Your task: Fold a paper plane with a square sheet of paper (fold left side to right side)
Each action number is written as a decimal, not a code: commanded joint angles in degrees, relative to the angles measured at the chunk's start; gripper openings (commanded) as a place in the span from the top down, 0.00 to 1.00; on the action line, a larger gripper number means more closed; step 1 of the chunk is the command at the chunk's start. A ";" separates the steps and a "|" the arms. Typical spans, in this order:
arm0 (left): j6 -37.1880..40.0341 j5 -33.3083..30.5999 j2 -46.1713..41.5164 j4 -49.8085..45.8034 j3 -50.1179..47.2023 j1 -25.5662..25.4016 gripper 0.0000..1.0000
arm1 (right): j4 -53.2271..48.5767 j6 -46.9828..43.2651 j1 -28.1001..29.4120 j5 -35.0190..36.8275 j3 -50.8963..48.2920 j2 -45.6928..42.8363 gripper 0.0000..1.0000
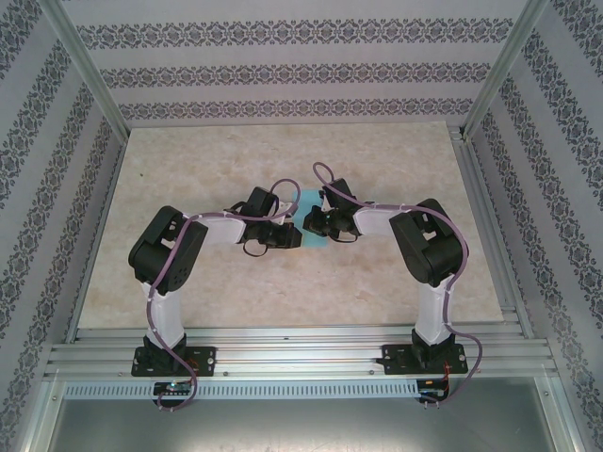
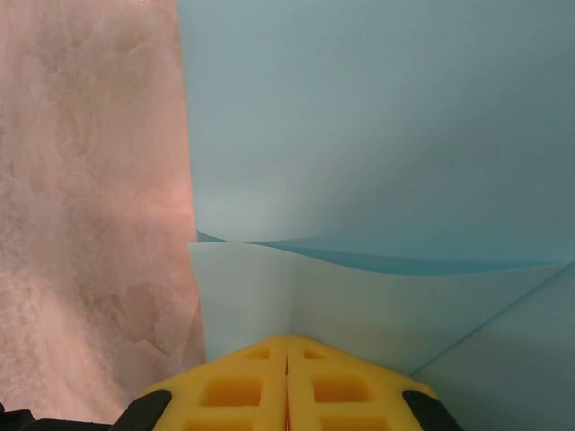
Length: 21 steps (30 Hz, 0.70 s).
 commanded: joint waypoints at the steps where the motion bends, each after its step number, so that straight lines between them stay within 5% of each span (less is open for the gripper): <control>1: 0.29 -1.01 -2.06 1.50 1.53 0.19 0.89 | -4.29 -0.73 -0.08 2.38 -1.04 1.05 0.92; 21: 2.48 -3.38 0.87 -1.07 3.67 0.29 0.91 | -4.33 -1.00 0.03 1.76 -0.89 0.50 0.91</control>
